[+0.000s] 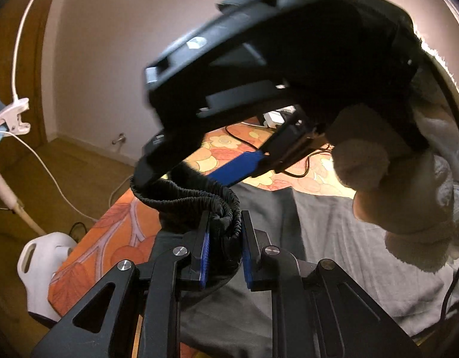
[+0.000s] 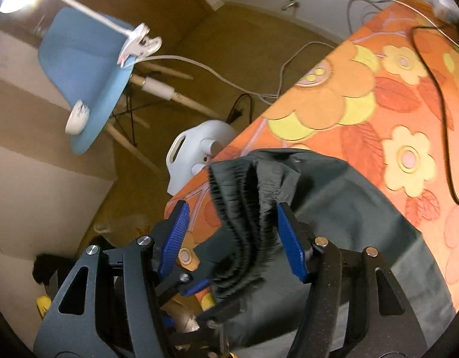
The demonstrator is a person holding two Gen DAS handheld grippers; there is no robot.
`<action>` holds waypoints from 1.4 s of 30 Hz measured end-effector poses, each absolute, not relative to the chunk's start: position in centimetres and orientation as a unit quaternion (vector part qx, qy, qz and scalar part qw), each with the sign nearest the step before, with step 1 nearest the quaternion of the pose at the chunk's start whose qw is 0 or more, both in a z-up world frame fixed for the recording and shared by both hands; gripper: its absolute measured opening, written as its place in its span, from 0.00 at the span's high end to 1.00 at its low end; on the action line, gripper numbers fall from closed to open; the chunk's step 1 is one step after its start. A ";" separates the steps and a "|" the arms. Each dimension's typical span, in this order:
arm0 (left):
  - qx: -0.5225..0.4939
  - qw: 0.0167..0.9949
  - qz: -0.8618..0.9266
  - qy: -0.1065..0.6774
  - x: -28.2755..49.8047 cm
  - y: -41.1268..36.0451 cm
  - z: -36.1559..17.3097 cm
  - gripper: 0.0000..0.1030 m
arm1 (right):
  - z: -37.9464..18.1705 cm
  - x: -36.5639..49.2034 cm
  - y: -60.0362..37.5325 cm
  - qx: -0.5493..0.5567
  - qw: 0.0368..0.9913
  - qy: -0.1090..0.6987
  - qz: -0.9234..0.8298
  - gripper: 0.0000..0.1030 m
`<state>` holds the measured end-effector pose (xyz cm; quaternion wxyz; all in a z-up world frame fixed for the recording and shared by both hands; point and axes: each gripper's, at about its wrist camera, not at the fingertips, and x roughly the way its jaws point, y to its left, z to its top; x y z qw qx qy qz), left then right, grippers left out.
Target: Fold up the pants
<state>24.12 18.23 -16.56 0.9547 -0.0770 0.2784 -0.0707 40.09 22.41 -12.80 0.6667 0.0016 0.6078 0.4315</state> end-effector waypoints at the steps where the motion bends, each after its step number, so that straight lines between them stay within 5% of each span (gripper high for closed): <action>1: -0.078 0.955 -0.071 0.278 24.1 18.2 -16.6 0.85 | -12.8 39.8 22.8 -0.007 0.667 0.606 0.433 0.39; 12: -0.067 0.956 -0.077 0.275 23.5 16.9 -16.0 0.85 | -14.0 38.5 24.4 -0.129 0.688 0.594 0.396 0.40; 16: -0.068 0.955 -0.081 0.277 23.1 16.4 -15.6 0.85 | -13.9 39.4 23.0 -0.095 0.690 0.607 0.384 0.70; 19: -0.068 0.955 -0.086 0.275 22.7 16.0 -15.0 0.85 | -13.5 39.9 21.2 -0.063 0.692 0.613 0.377 0.80; 42: -0.007 0.937 -0.237 0.257 17.3 3.7 -3.5 0.85 | -1.9 34.0 0.9 0.123 0.756 0.534 0.359 0.84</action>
